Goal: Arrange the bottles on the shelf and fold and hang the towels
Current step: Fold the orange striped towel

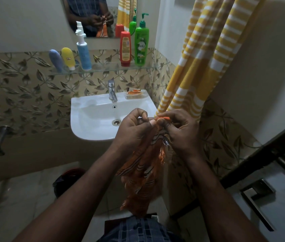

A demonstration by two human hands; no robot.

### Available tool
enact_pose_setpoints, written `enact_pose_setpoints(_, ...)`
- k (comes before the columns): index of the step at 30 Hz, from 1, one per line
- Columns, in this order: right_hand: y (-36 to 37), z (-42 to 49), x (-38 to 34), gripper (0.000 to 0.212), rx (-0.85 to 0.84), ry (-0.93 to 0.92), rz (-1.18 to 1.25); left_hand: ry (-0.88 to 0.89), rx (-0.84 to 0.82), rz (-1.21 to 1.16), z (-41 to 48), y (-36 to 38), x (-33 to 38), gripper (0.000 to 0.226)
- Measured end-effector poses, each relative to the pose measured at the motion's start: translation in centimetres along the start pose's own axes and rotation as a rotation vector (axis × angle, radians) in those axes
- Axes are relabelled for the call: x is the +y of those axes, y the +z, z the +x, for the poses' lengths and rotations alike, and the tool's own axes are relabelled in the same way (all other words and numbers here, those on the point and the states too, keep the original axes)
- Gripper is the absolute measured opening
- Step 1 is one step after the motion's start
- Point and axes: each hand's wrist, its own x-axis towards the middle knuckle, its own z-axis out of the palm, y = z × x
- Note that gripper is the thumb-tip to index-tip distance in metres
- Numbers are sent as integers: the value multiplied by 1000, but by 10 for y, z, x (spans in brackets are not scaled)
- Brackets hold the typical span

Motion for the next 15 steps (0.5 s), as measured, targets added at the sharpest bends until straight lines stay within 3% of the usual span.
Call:
enact_pose_setpoints(4, 3, -1, -1, 9, 89, -76, -64, 37, 61, 147, 5, -3, -7, 14)
enact_pose_setpoints(9, 2, 0, -5, 8, 78, -32, -62, 273, 100, 597, 3, -10, -17, 15)
enact_pose_setpoints(15, 1, 3, -1, 5, 62, 8, -21, 287, 25, 794, -1, -17, -32, 25)
